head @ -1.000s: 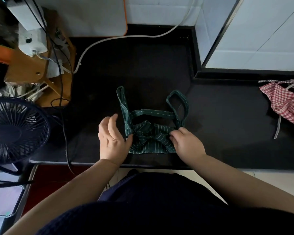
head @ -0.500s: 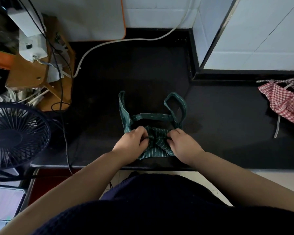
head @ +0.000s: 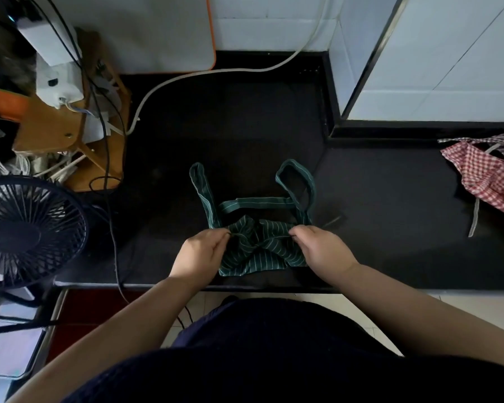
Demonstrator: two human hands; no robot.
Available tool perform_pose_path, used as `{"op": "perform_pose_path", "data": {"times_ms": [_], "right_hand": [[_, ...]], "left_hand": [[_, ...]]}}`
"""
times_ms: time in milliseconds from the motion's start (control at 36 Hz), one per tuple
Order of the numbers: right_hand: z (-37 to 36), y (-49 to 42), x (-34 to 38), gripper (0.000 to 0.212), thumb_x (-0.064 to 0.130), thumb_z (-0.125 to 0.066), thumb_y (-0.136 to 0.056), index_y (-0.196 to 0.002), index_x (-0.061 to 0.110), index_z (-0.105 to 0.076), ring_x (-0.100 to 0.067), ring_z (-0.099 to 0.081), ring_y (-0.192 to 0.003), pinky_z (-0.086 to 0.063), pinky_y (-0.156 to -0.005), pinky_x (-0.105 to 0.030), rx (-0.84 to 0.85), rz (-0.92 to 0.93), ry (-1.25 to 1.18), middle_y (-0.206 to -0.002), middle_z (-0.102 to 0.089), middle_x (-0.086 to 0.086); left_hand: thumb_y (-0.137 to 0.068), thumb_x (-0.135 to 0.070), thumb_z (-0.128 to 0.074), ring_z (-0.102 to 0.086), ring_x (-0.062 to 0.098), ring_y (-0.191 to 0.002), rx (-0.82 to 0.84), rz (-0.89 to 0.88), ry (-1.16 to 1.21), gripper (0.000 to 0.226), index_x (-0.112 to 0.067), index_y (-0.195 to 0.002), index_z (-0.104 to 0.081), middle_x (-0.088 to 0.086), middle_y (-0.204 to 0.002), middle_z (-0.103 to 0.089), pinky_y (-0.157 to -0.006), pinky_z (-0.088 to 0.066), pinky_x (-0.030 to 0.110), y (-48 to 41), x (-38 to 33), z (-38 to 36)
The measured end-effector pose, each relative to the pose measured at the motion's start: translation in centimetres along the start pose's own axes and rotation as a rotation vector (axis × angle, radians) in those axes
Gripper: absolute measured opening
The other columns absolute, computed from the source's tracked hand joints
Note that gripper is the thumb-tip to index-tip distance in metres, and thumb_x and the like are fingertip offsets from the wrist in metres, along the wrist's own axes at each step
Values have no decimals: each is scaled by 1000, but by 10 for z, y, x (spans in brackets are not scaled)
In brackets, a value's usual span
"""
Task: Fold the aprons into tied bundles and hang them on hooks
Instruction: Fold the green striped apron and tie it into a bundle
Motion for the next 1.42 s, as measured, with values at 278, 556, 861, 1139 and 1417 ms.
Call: {"op": "perform_pose_path", "data": {"times_ms": [278, 556, 861, 1139, 1417], "right_hand": [[-2, 7, 11, 44, -12, -69, -58, -97, 6, -69, -32, -63, -49, -47, -33, -36, -91, 199, 218, -76, -68, -12], [-12, 8, 9, 33, 0, -46, -93, -123, 8, -58, -39, -59, -92, -50, -72, -42, 70, 141, 175, -113, -61, -14], [-14, 17, 9, 44, -7, -78, -54, -96, 5, -73, -17, -55, -41, -36, -33, -20, -6, 247, 316, -81, -65, -4], [-13, 23, 12, 64, 41, -43, -96, -150, 13, -22, -17, -49, -117, -46, -91, -29, 274, 164, 291, -143, -30, 0], [-18, 23, 11, 74, 46, -51, -93, -150, 13, -17, -19, -40, -127, -38, -101, -26, 284, 168, 289, -147, -23, -1]], "left_hand": [[-95, -28, -43, -68, 17, -81, 65, -227, -26, 36, -12, -110, -71, 0, -87, -72, -69, -55, 28, 6, -37, -19], [-100, -19, -46, -48, 4, -55, 108, -7, 50, 18, -13, -110, -59, -11, -68, -53, -52, -34, 17, 3, -28, -31], [-91, -32, -43, -61, 31, -84, -132, -95, -155, 39, -11, -97, -75, 4, -87, -68, -71, -54, 42, 19, 1, -11], [-88, -21, -50, -67, 29, -75, -98, -186, -201, 23, -16, -110, -55, 6, -85, -68, -60, -54, 34, 23, -4, -16], [-76, -57, -60, -31, 28, -135, 84, -336, -512, 79, -9, -135, -43, 6, -139, -39, -84, -53, 40, 42, 10, -44]]}}
Point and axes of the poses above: each hand's wrist, its own y-axis away from the middle knuckle, its own z-axis out of the back of the hand, x = y × z, the point moved 8 cm from there along -y, towards the middle knuckle
